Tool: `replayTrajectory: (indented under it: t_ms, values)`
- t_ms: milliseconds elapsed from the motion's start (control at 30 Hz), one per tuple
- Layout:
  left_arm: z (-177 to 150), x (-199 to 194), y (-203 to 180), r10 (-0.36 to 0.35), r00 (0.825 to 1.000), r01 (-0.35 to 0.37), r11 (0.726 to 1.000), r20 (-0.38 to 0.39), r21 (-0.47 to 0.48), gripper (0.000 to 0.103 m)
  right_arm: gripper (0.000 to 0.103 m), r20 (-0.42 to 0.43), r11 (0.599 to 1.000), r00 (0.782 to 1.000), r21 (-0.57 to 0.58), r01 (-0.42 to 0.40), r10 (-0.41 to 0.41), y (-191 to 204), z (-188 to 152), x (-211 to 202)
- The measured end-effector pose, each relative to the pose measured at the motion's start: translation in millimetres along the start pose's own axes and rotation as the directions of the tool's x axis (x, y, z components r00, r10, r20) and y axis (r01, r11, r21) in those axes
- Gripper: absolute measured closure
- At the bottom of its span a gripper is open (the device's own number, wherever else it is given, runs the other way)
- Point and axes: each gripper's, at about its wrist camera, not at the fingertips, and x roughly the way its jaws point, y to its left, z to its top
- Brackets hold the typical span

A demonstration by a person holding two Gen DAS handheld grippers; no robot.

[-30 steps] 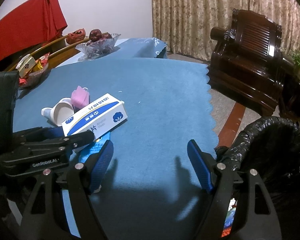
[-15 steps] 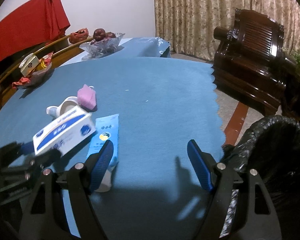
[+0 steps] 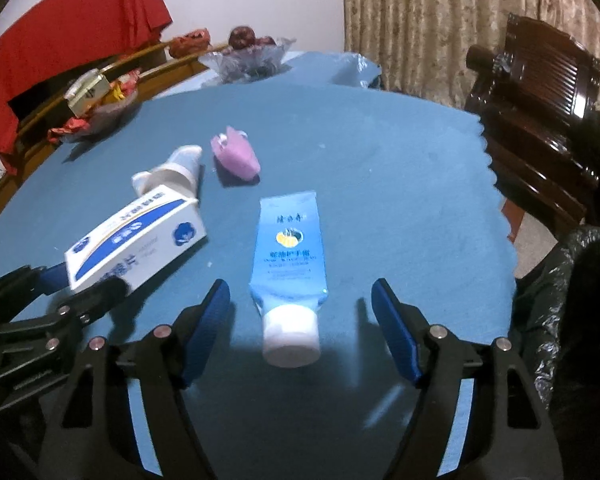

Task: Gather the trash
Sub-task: 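Grasp the blue hand-cream tube with the right tool while the left tool holds the box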

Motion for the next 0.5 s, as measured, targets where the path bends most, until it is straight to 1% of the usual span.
replayTrajectory:
  t_ms: [67, 133, 200, 267, 400, 433, 467, 500]
  values:
    - [-2.5, -0.8, 2.8, -0.001, 1.0, 0.001, 1.0, -0.003, -0.003, 0.045, 0.037, -0.024, 1.0, 1.0, 0.013, 0.013, -0.013, -0.8, -0.1, 5.9]
    - [-3.2, -2.5, 4.6, -0.003, 1.0, 0.003, 1.0, 0.0, -0.006, 0.045, 0.049, -0.042, 1.0, 0.999, 0.021, 0.007, -0.006, -1.7, -0.6, 9.5]
    - [-2.4, -4.0, 4.6, -0.007, 1.0, 0.007, 1.0, 0.005, -0.009, 0.045, 0.056, -0.052, 1.0, 0.999, 0.019, 0.007, -0.006, -1.0, -2.2, 10.1]
    - [-2.4, -5.0, 3.1, -0.012, 1.0, 0.012, 1.0, 0.01, -0.009, 0.045, 0.059, -0.059, 1.0, 0.998, 0.013, 0.004, -0.004, 1.7, -3.9, 10.6]
    - [-2.8, -5.8, 1.0, -0.022, 1.0, 0.022, 1.0, 0.013, -0.009, 0.045, 0.059, -0.064, 1.0, 0.998, 0.004, 0.011, -0.011, 2.6, -4.7, 10.6]
    - [-3.0, -5.9, 0.0, -0.022, 1.0, 0.022, 1.0, 0.014, -0.006, 0.045, 0.067, -0.062, 1.0, 0.998, 0.004, 0.006, -0.005, 2.3, -5.0, 10.2]
    - [-3.1, -6.1, -1.1, -0.023, 1.0, 0.023, 1.0, 0.014, -0.004, 0.045, 0.07, -0.061, 1.0, 0.998, -0.001, 0.0, 0.0, 2.3, -5.0, 9.4]
    - [-2.8, -6.4, -1.3, -0.023, 1.0, 0.023, 1.0, 0.014, -0.004, 0.045, 0.071, -0.06, 1.0, 0.998, -0.004, -0.002, 0.002, 2.2, -5.2, 8.4]
